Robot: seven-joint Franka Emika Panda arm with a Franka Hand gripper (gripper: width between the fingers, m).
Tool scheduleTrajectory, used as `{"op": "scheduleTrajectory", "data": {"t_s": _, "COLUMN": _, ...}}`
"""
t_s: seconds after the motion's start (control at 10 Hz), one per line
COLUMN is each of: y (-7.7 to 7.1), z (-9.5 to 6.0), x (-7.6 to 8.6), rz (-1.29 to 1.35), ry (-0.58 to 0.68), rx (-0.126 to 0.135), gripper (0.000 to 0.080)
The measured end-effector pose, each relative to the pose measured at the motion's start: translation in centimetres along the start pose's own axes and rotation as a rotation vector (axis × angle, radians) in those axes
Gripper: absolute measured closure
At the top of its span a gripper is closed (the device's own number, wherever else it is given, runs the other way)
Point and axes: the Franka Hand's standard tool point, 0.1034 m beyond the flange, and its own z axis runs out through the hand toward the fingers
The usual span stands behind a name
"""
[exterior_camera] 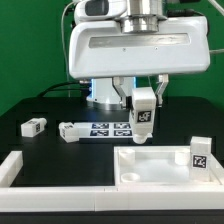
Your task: Assemble square table
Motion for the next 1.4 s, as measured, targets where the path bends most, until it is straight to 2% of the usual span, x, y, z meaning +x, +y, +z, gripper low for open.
{"op": "scheduleTrajectory", "data": {"t_s": 0.1, "y": 0.0, "z": 0.1, "x": -0.2, "rz": 0.002, "ry": 0.003, "rx": -0.001, "gripper": 0.0509}}
{"op": "scheduleTrajectory", "data": {"t_s": 0.2, "y": 0.3, "z": 0.6, "x": -1.6, "rz": 0.036, "ry": 0.073, "rx": -0.014, "gripper": 0.0509}}
{"op": "scheduleTrajectory", "data": {"t_s": 0.3, "y": 0.2, "z": 1.7, "x": -4.2, "rz": 0.067, "ry": 0.080, "rx": -0.020, "gripper": 0.0509}}
{"op": "scheduleTrajectory", "data": {"t_s": 0.4, "y": 0.2, "z": 2.4, "x": -4.9, "rz": 0.091, "ry": 0.091, "rx": -0.023, "gripper": 0.0509}}
{"op": "scheduleTrajectory", "data": {"t_s": 0.5, "y": 0.1, "z": 3.0, "x": -4.7, "rz": 0.120, "ry": 0.111, "rx": -0.024, "gripper": 0.0509}}
{"op": "scheduleTrajectory", "data": {"t_s": 0.9, "y": 0.0, "z": 3.2, "x": -4.6, "rz": 0.128, "ry": 0.109, "rx": -0.022, "gripper": 0.0509}}
{"op": "scheduleTrajectory", "data": {"t_s": 1.0, "y": 0.0, "z": 3.2, "x": -4.5, "rz": 0.130, "ry": 0.124, "rx": -0.029, "gripper": 0.0509}}
{"op": "scheduleTrajectory", "data": {"t_s": 1.1, "y": 0.3, "z": 3.3, "x": -4.2, "rz": 0.131, "ry": 0.193, "rx": -0.061, "gripper": 0.0509}}
{"op": "scheduleTrajectory", "data": {"t_s": 1.3, "y": 1.5, "z": 2.9, "x": -4.9, "rz": 0.137, "ry": 0.254, "rx": -0.099, "gripper": 0.0509}}
{"op": "scheduleTrajectory", "data": {"t_s": 1.4, "y": 1.9, "z": 3.1, "x": -5.2, "rz": 0.139, "ry": 0.262, "rx": -0.109, "gripper": 0.0509}}
